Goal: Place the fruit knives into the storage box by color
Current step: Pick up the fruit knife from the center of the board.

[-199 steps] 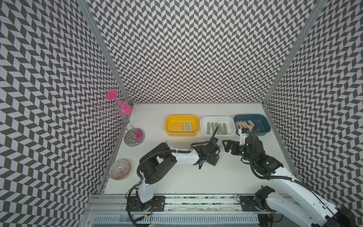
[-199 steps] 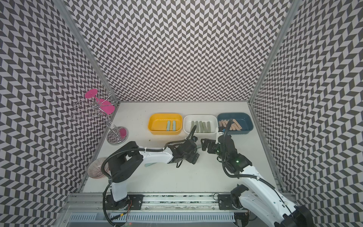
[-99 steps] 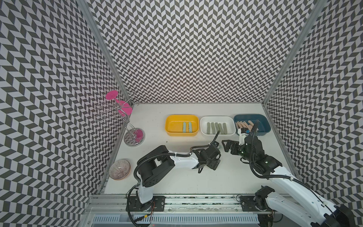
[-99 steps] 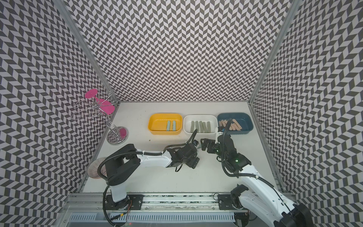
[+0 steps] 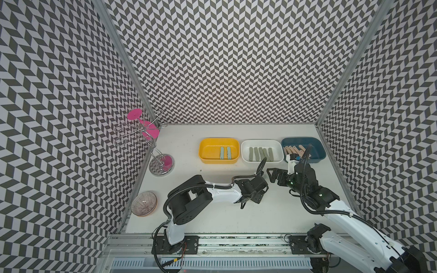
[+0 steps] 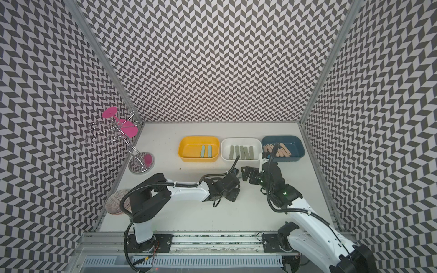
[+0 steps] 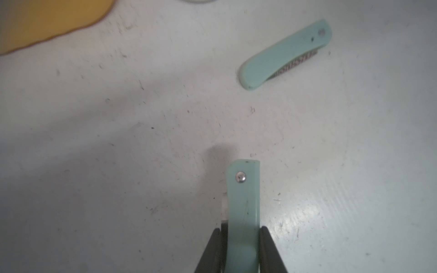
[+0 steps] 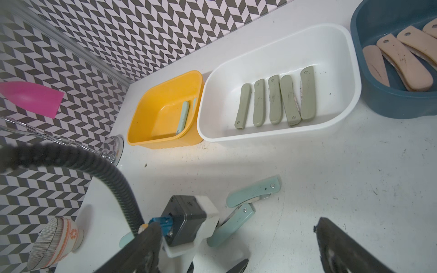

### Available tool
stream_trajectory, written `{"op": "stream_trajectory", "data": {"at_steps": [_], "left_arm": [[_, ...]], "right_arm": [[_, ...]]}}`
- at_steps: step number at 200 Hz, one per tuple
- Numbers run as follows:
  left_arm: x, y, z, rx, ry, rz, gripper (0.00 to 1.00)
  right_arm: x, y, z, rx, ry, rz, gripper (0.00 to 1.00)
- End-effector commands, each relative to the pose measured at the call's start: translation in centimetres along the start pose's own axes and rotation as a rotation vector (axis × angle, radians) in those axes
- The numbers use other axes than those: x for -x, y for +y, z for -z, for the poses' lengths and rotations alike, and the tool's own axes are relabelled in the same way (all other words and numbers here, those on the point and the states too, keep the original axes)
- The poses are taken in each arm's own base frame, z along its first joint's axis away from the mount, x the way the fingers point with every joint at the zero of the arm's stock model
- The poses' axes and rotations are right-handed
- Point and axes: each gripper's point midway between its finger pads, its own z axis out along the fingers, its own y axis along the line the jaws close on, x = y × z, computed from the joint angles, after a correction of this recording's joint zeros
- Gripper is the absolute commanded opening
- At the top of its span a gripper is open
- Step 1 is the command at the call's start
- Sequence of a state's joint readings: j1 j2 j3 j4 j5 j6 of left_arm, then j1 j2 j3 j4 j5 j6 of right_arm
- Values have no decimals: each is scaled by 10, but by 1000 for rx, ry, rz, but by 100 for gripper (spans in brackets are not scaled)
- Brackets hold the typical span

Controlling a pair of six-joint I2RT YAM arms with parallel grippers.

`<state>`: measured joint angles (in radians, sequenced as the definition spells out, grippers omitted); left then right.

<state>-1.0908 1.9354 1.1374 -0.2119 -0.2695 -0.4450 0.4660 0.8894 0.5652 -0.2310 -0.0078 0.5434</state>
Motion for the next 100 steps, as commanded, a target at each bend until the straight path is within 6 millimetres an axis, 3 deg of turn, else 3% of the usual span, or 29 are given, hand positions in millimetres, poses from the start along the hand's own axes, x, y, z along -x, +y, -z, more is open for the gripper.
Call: {"op": "stream_trajectory", "data": {"at_steps": [1, 48, 100], "left_arm": [[-30, 25, -14, 149, 99, 0, 68], [-30, 26, -20, 162, 103, -17, 55], [-41, 30, -17, 163, 115, -17, 29]], "right_arm": [[10, 5, 1, 29, -47, -12, 99], [13, 6, 3, 31, -55, -6, 99], [14, 6, 3, 34, -57, -8, 99]]}}
